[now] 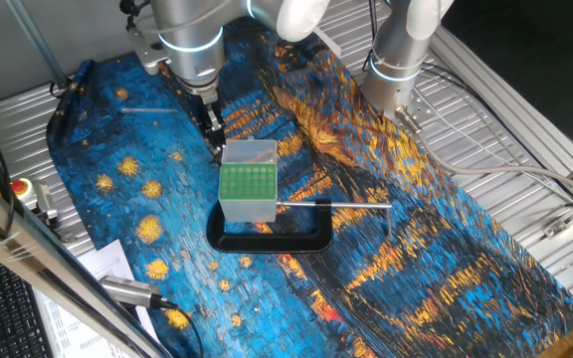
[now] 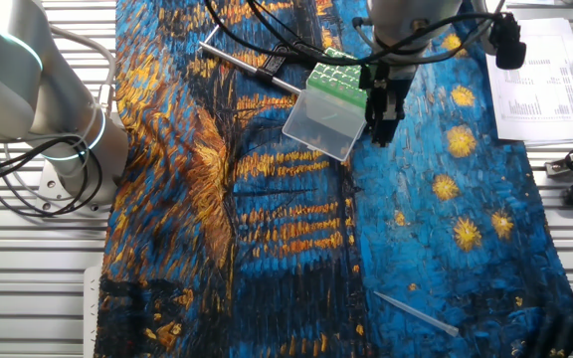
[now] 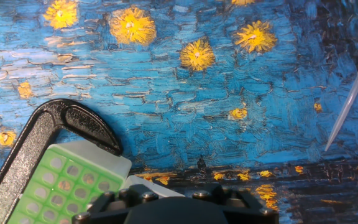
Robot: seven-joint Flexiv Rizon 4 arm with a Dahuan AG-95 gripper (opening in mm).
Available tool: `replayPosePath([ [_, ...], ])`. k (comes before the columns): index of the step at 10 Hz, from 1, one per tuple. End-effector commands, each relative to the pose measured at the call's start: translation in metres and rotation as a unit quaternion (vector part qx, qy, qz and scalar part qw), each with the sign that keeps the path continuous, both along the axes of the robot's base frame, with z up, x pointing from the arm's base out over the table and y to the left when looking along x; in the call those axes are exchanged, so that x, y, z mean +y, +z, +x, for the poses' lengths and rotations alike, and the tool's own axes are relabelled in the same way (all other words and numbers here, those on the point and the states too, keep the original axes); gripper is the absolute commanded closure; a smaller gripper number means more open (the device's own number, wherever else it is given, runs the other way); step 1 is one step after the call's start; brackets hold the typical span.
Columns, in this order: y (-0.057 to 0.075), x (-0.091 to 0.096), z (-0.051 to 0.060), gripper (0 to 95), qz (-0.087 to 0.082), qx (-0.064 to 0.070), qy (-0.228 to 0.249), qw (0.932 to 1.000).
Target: Insert a large pipette tip into the holder for large pipette tips
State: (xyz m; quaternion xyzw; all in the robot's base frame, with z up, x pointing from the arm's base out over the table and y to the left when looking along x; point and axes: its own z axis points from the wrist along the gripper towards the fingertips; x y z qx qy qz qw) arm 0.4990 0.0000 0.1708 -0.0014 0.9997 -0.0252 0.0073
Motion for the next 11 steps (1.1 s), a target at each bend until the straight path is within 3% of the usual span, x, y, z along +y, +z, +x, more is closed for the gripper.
replayPosePath([
  [1,-0.0004,0.0,0.0009,95.0,-0.001,0.0,-0.006,1.0],
  [4,-0.0004,0.0,0.0009,95.0,-0.011,-0.003,-0.008,0.9999],
  [11,-0.0001,0.0002,0.0007,95.0,-0.004,-0.005,-0.062,0.998],
])
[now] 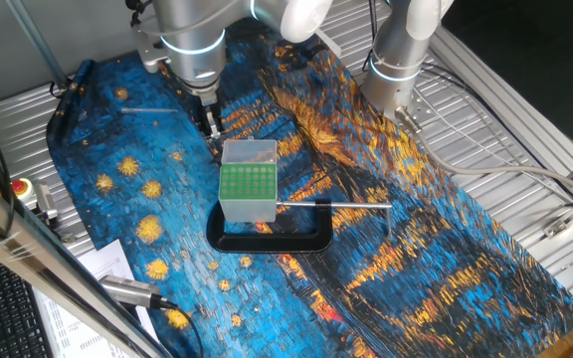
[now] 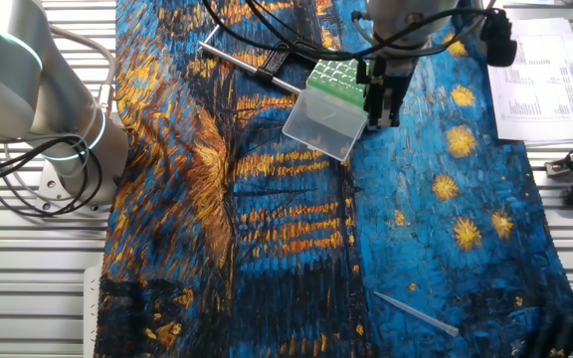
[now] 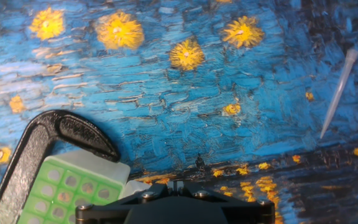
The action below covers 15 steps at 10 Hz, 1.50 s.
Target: Insert a large pipette tip into the holder for large pipette tips
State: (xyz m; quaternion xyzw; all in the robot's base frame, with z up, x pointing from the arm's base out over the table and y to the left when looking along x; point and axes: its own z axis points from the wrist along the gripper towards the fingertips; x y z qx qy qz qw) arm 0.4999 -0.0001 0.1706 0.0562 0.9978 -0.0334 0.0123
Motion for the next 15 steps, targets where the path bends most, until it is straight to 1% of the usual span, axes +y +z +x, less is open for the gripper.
replayPosePath([
  [1,0.001,0.0009,-0.0006,95.0,0.007,0.001,-0.002,1.0],
  [2,0.0012,0.001,-0.0007,95.0,0.013,0.002,-0.001,0.9999],
  [4,0.0014,0.0006,-0.0009,95.0,0.015,0.002,0.008,0.9999],
  [6,0.0015,0.0005,-0.0009,95.0,0.008,0.003,0.024,0.9997],
  [10,0.0012,0.0002,-0.001,95.0,0.014,0.005,0.038,0.9992],
  [11,0.0008,0.0002,-0.0008,95.0,0.016,0.006,0.051,0.9986],
  [12,0.0006,0.0001,-0.0007,95.0,0.016,0.006,0.043,0.9989],
  [13,-0.0007,-0.0006,0.0,95.0,0.016,0.011,0.047,0.9987],
  [15,-0.0049,-0.0034,0.0023,95.0,0.021,0.023,0.062,0.9976],
])
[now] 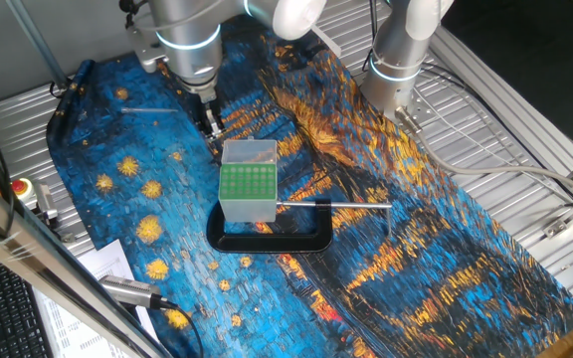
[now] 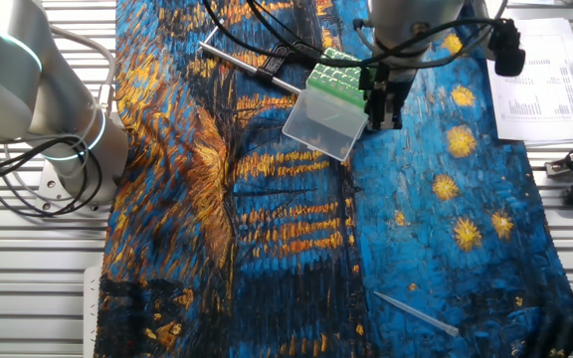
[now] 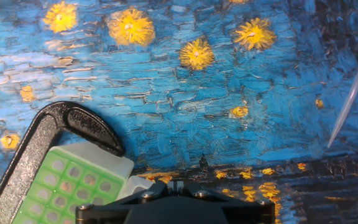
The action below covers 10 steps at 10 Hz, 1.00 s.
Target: Insert a large pipette tip into the holder for large pipette tips
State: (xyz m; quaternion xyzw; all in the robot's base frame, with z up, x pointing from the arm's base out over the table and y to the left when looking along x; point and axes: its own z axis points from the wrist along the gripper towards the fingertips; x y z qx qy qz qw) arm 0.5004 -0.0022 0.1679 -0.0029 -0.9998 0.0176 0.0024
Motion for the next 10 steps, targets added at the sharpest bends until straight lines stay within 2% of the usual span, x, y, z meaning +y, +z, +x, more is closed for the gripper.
replayPosePath([
  [1,-0.004,-0.004,0.003,95.0,0.007,0.012,0.014,0.9998],
  [5,-0.011,-0.03,0.008,95.0,0.007,0.018,0.081,0.9965],
  [6,-0.015,-0.044,0.014,95.0,0.003,0.02,0.115,0.9931],
  [8,-0.019,-0.057,0.02,95.0,0.003,0.021,0.141,0.9898],
  [9,-0.02,-0.067,0.025,95.0,0.003,0.022,0.166,0.9859],
  [10,-0.022,-0.085,0.034,95.0,0.008,0.024,0.23,0.9728],
])
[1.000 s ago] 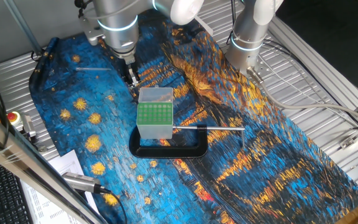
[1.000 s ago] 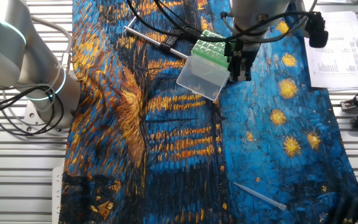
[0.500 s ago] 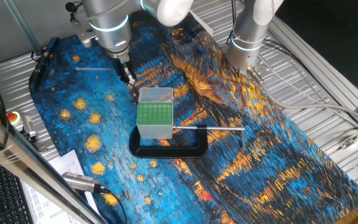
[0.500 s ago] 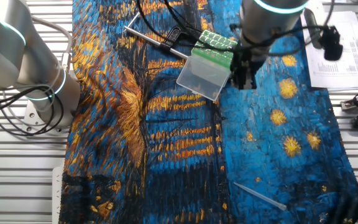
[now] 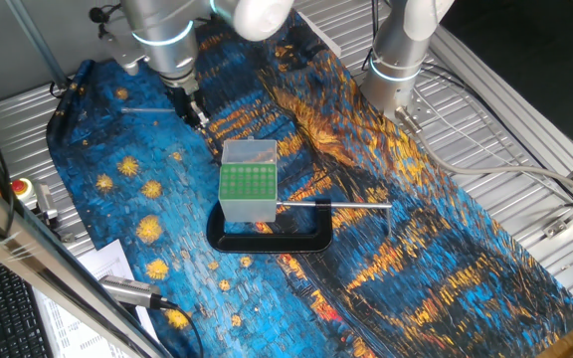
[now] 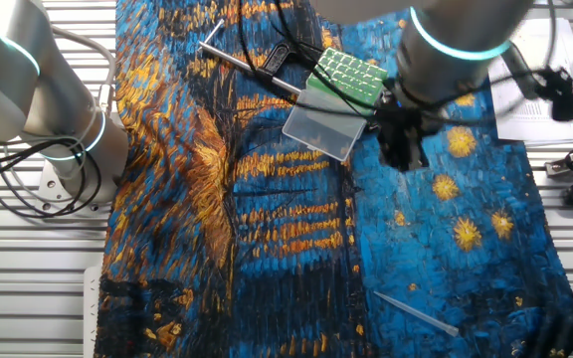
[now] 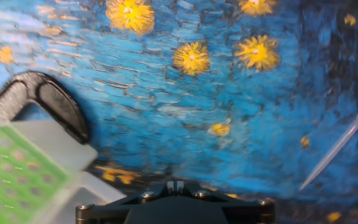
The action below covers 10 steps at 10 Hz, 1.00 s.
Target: Insert a large pipette tip into the holder for large pipette tips
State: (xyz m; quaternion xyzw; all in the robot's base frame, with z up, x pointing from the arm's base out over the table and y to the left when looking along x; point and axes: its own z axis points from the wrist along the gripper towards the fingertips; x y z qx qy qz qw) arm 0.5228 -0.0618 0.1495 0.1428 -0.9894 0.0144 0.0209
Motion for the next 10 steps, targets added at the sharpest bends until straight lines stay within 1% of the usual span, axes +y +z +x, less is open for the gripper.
replayPosePath([
  [1,-0.006,-0.034,0.017,95.0,0.008,0.004,0.128,0.9918],
  [2,-0.008,-0.047,0.025,95.0,0.009,0.006,0.183,0.9831],
  [3,-0.012,-0.061,0.033,95.0,0.015,0.008,0.266,0.9639],
  [4,-0.015,-0.069,0.036,95.0,0.018,0.009,0.317,0.9482],
  [5,-0.015,-0.074,0.038,95.0,0.018,0.011,0.35,0.9364],
  [6,-0.015,-0.08,0.039,95.0,0.014,0.015,0.382,0.9239],
  [7,-0.018,-0.085,0.04,95.0,0.016,0.019,0.416,0.9089],
  [8,-0.022,-0.085,0.042,95.0,0.016,0.018,0.452,0.8916],
  [9,-0.025,-0.085,0.043,95.0,0.018,0.014,0.485,0.874],
  [10,-0.025,-0.085,0.043,95.0,0.018,0.014,0.485,0.874],
])
